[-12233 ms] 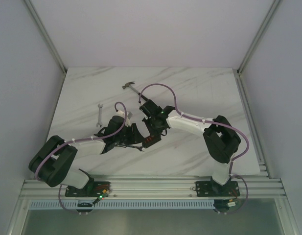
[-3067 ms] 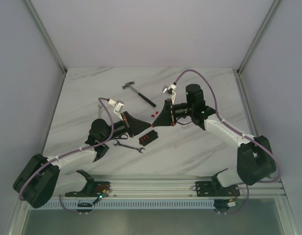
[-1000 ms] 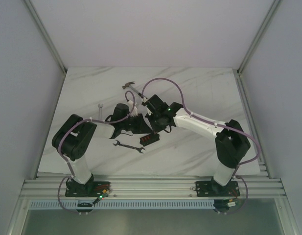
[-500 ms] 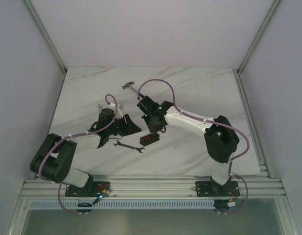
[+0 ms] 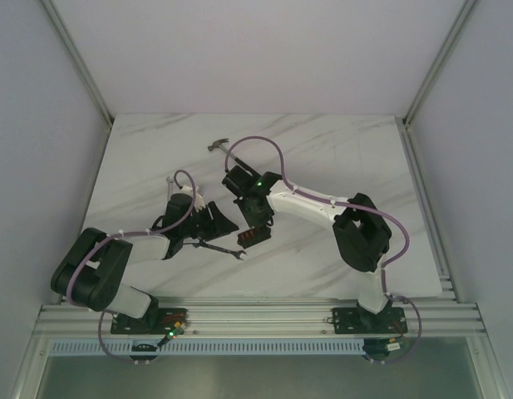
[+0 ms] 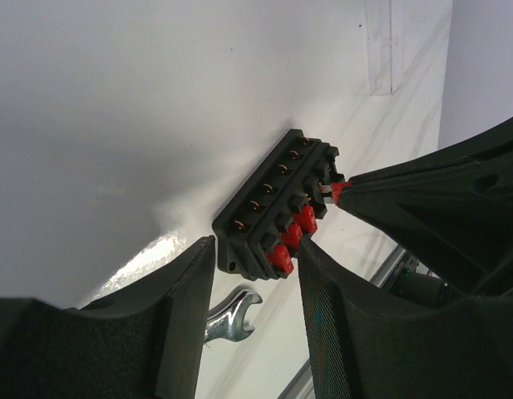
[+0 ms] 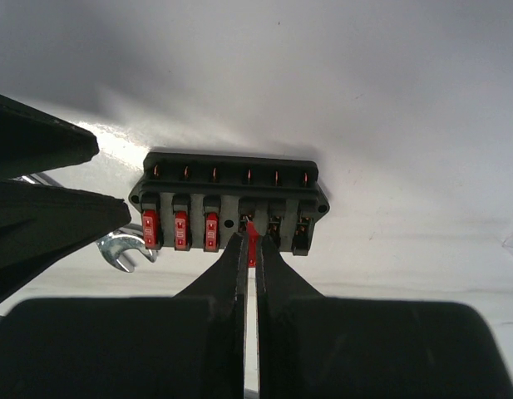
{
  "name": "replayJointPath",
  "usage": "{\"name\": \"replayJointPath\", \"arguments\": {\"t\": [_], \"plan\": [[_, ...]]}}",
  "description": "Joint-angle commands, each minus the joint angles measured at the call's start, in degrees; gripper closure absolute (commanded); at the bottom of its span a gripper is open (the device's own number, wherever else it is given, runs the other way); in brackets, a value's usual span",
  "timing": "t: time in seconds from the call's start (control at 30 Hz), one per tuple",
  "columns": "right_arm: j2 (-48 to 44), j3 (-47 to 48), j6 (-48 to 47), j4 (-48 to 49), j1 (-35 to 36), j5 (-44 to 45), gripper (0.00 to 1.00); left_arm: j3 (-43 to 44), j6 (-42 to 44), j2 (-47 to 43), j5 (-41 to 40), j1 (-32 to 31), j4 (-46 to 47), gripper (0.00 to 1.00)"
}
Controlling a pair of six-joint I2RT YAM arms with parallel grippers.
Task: Snap on the fuse box
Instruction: Install the fuse at the fuse box base.
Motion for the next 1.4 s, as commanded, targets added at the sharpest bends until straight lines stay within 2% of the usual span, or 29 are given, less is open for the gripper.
{"name": "replayJointPath", "arguments": {"t": [0.0, 1.37], "plan": [[1.49, 2.04, 0.97, -2.43, 0.61, 1.90, 1.00, -0.17, -0.99, 0.53, 0.50, -0.35, 2.39, 0.46], [1.74, 1.90, 1.76, -1.22, 1.26, 3.21, 1.00, -0.57, -2.66, 1.42, -1.32, -3.44, 2.94, 0.48]]}}
